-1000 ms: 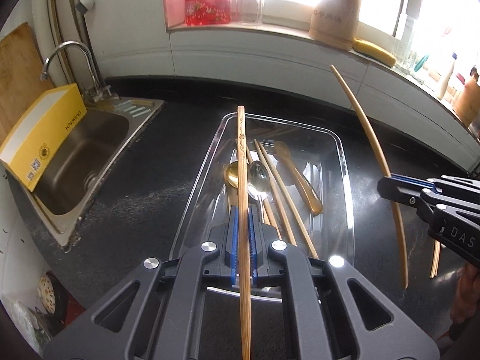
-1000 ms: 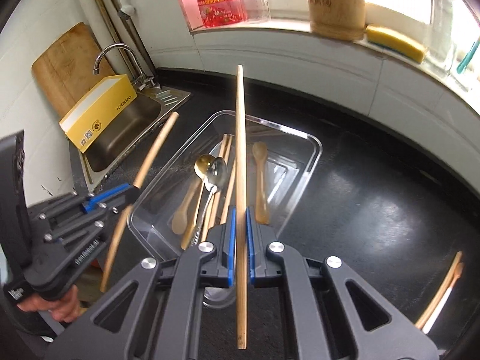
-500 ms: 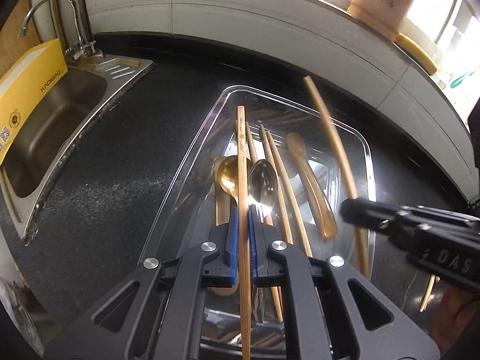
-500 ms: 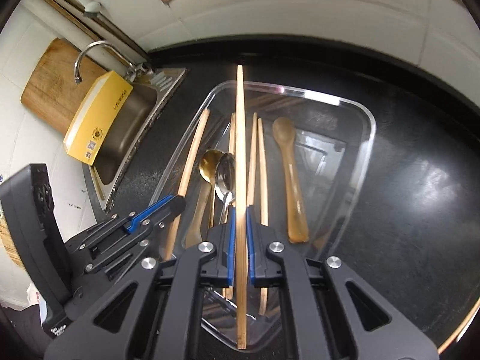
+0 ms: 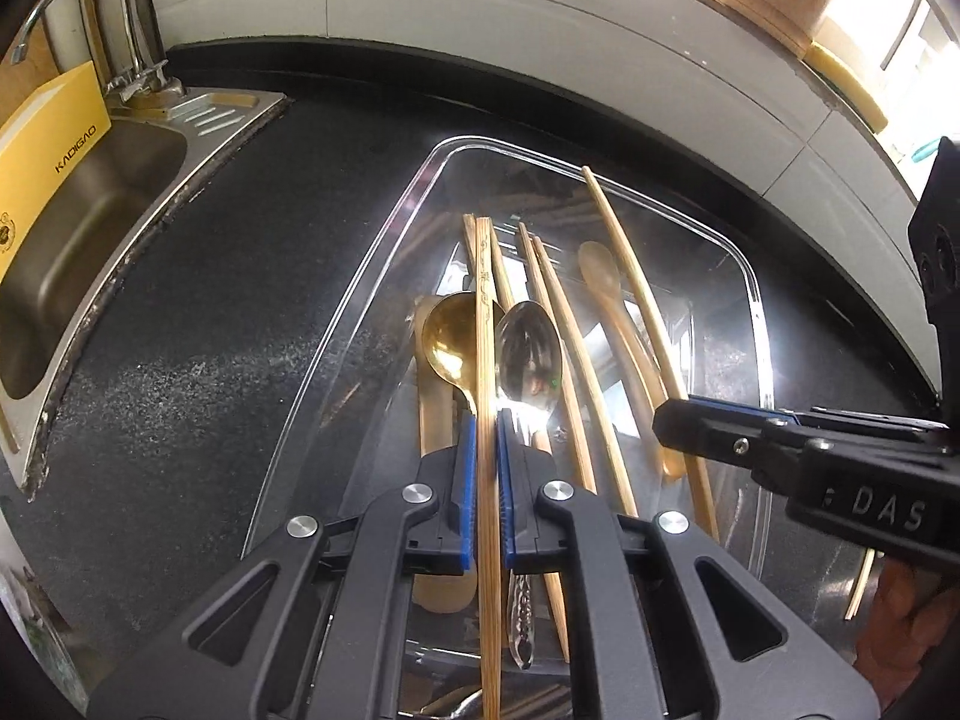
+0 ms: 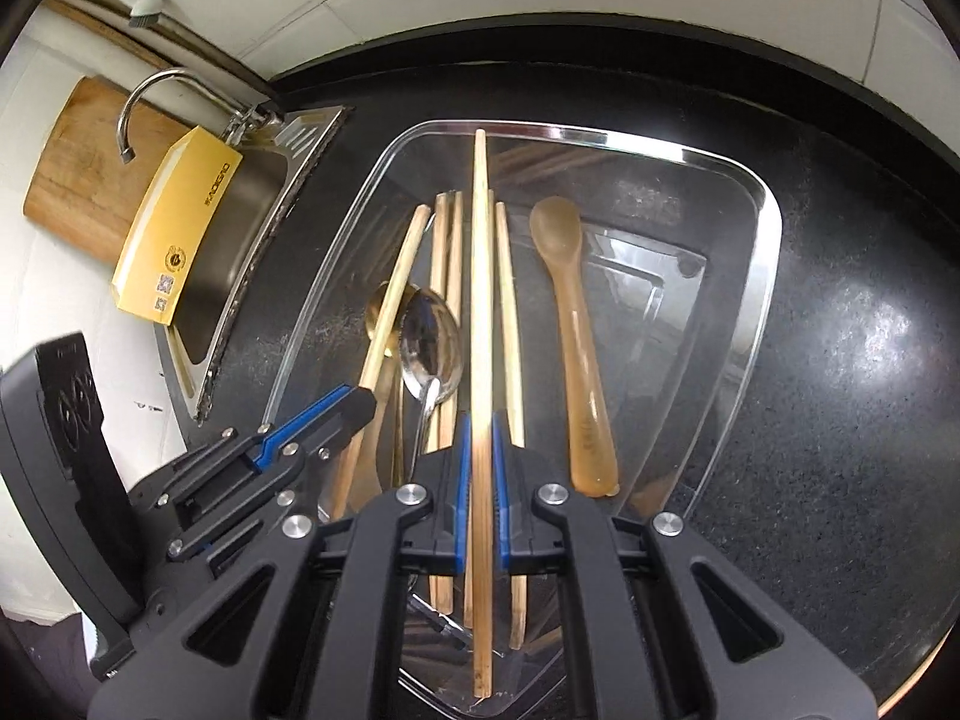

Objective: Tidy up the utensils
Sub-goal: 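Lower both chopsticks into the tray and open both tools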

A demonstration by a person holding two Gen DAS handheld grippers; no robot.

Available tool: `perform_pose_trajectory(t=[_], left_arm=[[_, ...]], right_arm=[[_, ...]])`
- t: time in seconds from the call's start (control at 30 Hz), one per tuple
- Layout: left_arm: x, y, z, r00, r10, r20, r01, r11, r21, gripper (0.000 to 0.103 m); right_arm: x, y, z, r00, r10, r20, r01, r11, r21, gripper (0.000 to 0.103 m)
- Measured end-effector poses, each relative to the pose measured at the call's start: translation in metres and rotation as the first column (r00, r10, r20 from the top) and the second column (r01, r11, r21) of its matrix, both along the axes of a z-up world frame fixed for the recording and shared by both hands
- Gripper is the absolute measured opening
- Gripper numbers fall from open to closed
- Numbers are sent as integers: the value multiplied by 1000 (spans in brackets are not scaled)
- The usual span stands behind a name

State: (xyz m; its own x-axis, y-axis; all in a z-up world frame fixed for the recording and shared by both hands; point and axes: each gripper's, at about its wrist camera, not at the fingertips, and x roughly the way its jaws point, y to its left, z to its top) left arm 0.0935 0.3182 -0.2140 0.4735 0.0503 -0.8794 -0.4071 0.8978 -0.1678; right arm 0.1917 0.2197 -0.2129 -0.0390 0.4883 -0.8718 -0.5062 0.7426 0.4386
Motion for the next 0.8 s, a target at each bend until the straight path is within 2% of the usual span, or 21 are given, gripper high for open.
perform_pose_trajectory(t=[0.17,0.2,0.27,0.3,0.33,0.37,0.4,0.6,0.8], left_arm=[[1,6,0,1000,12,7,-12,1000,-17,7],[1,7,0,1000,12,6,-12,999,-35,11],[-2,10,3,1000,23,11,-22,999,-41,50],[-4,11,6,999,33,26,-32,999,-40,86],[-10,13,14,996,52,75,-49,998,-40,91],[-14,14,20,993,59,100,-56,998,-39,91],[-15,16,25,993,58,107,-54,998,-34,91],[-33,24,48,984,95,150,-92,995,-21,91],[-59,41,68,966,172,195,-168,985,-35,91]], right_arm=[[4,-4,3,1000,-12,-8,12,1000,4,8],[6,-7,6,1000,-21,3,21,1000,1,8],[8,-13,12,999,-41,21,41,999,5,8],[11,-18,17,998,-54,30,54,998,14,10],[12,-22,20,997,-66,35,66,998,20,24],[14,-26,24,996,-83,43,81,996,30,35],[15,-33,31,993,-104,63,101,994,46,54],[14,-63,55,983,-155,102,147,986,83,55],[-10,-94,74,972,-201,125,187,975,116,55]])
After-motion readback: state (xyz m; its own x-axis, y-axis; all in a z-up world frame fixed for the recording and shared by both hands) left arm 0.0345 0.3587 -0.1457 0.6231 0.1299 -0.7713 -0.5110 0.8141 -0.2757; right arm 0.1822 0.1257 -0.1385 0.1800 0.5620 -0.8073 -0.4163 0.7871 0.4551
